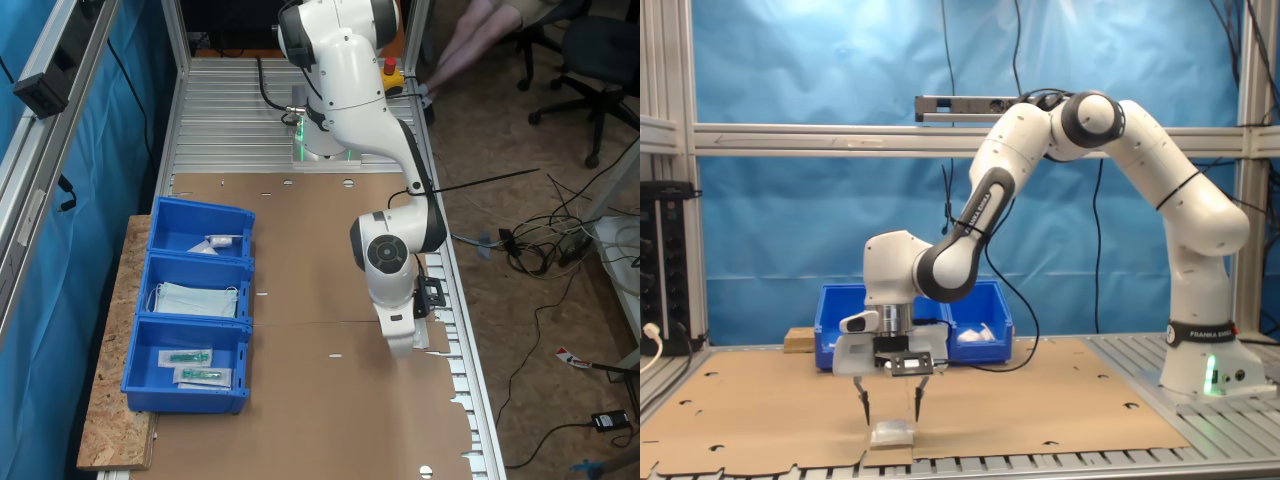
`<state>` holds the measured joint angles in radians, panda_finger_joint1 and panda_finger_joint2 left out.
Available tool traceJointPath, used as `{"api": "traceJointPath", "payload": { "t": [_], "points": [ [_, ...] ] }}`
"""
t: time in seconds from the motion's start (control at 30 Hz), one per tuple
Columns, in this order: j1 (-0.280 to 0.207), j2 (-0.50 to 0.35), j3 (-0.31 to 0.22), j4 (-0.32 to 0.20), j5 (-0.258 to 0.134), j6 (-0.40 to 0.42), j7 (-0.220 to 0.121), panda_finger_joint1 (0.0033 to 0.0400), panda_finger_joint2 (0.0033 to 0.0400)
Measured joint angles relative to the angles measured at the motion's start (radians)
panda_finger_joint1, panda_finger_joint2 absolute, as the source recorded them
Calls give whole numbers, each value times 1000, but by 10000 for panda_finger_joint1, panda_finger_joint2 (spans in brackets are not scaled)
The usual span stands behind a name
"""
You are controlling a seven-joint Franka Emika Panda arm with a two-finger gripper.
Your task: Pick and place sorting task of medical equipment.
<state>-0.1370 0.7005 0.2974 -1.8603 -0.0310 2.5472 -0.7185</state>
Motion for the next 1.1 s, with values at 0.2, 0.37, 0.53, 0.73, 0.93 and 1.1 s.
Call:
{"api": "traceJointPath", "payload": {
  "t": [0.2, 0.37, 0.53, 0.73, 0.93, 1.1],
  "points": [
    [12, 7, 0, 0, 0, 0, 0, 400, 400],
    [21, 18, 0, -1, 0, 0, 0, 400, 400],
    [25, 25, 0, -1, 0, 2, 0, 400, 400],
    [25, 26, 0, -1, 0, 3, 0, 400, 400],
    [25, 26, 0, -1, 0, 3, 0, 400, 400],
    [25, 26, 0, -1, 0, 3, 0, 400, 400]
  ]
}}
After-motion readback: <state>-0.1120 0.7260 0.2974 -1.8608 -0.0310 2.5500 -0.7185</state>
